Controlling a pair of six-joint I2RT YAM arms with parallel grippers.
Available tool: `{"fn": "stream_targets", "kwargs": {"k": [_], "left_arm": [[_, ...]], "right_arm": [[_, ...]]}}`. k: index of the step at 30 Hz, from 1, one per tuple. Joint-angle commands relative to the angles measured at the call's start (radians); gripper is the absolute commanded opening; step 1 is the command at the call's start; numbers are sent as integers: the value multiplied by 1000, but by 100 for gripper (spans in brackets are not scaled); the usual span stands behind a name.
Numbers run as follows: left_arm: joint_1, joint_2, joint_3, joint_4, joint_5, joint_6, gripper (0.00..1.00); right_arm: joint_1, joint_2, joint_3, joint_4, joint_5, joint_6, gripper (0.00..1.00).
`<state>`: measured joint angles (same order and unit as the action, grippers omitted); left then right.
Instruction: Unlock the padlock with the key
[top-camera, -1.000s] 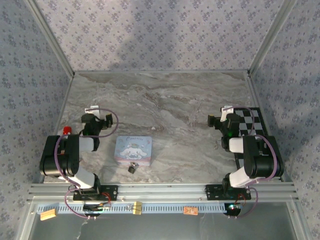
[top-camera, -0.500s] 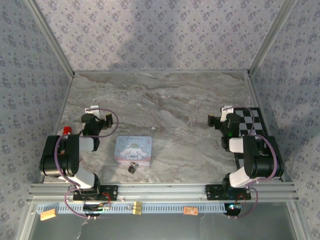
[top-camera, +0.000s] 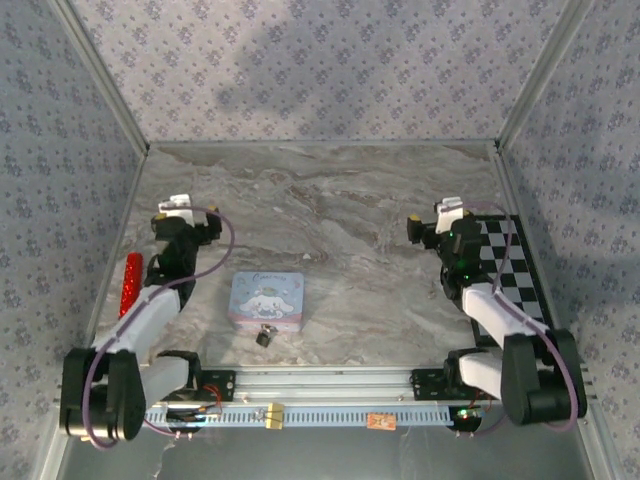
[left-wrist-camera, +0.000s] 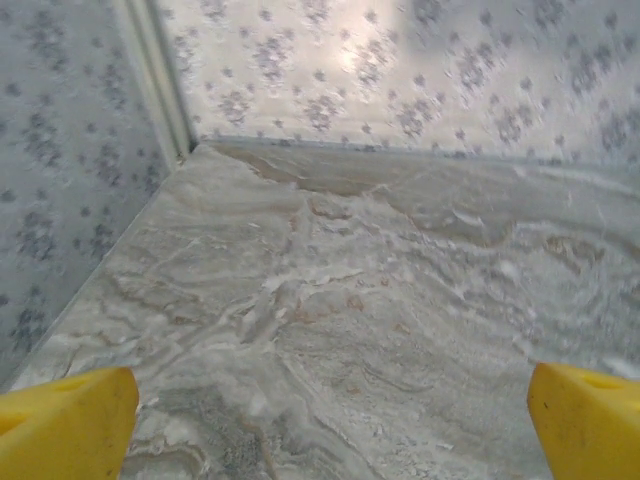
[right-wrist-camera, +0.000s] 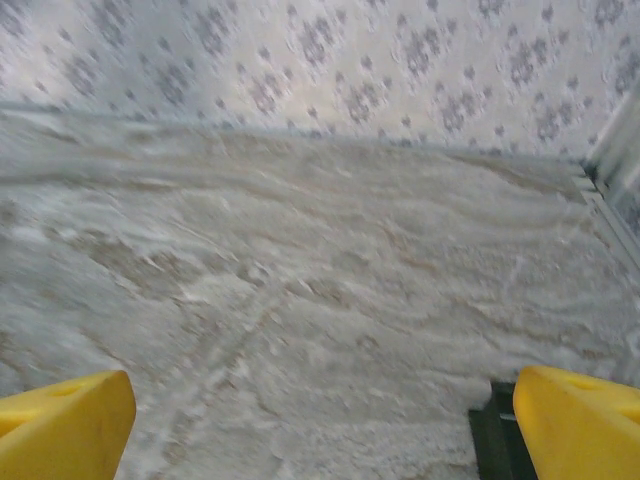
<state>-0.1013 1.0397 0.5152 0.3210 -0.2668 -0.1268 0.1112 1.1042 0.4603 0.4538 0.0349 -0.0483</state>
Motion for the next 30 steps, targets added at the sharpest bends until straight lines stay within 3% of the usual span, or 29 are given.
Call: {"fn": "stream_targets", "kwargs": {"k": [1,4,8,11,15,18,24,30], "left_arm": [[0,-81,109,-290,-73,-244,100],[2,-123,215,-535,-73,-381,100],[18,-189,253,-795,-167,-603,100],[42,-277,172,-754,-24,-571,100],[42,-386,79,-642,239,-502,100],[30,-415,59,-619,337,-503,100],[-100,-371,54,-626,326,-508,100],[-280,-292,66,-579,227,-479,100]], "right_arm": [[20,-109,94,-245,-14,110,99],[20,-205,183,-466,24,292,99],[-10,-308,261,-759,49,464,99],[-59,-382,262,-927,69,641,99],[-126,-430,264,-948,-110,597,99],[-113,-392,309,-1064,-107,595,99],[26,-297,333,-1214,-77,631,99],[165,-199,239,-1171,0,737,95]]}}
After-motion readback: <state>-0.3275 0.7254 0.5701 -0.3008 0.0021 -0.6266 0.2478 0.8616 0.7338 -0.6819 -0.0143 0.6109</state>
